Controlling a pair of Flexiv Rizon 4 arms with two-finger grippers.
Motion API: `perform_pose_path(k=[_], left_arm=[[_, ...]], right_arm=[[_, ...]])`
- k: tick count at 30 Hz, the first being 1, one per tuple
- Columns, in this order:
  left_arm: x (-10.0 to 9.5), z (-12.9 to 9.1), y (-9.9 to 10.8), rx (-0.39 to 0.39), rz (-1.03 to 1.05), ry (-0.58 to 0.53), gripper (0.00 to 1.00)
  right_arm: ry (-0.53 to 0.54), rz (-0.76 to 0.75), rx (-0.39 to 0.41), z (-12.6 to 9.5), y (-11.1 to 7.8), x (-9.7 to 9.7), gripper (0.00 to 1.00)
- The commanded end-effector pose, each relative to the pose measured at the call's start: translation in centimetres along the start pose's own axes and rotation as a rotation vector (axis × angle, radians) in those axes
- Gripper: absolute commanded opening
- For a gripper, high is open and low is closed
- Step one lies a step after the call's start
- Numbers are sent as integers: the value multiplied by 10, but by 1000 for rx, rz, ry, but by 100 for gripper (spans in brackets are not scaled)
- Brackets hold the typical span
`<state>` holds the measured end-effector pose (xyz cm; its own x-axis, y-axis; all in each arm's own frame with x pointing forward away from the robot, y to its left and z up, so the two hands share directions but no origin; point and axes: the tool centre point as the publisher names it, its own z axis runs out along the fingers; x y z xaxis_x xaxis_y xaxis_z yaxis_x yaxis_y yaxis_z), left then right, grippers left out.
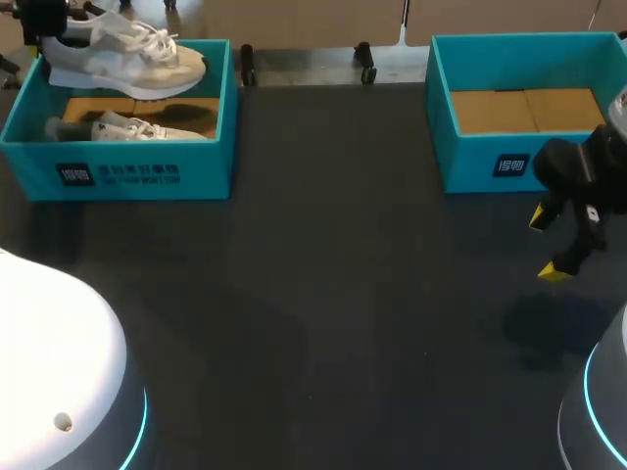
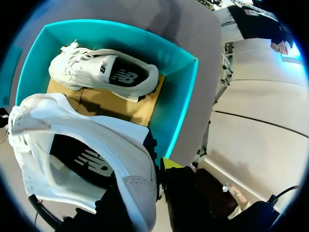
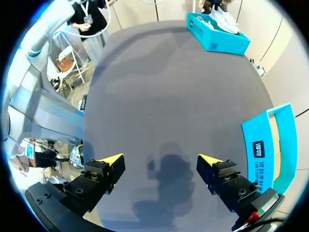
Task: Take the shoe out of the shoebox, open the shoe tongue, remove and reinsert the insole, then place the shoe into the shoebox
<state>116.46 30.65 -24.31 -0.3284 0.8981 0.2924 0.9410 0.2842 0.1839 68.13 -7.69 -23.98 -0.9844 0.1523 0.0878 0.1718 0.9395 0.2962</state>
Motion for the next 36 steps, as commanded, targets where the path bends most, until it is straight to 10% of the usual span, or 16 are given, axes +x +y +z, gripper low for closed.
perform_pose_path(k=[1,36], left_arm=[[1,-1,1,2,2,0,0],[-37,60,14,63,0,24,0]], right_arm=[[-2,0,2,1,0,1,100],[-2,0,2,1,0,1,100]])
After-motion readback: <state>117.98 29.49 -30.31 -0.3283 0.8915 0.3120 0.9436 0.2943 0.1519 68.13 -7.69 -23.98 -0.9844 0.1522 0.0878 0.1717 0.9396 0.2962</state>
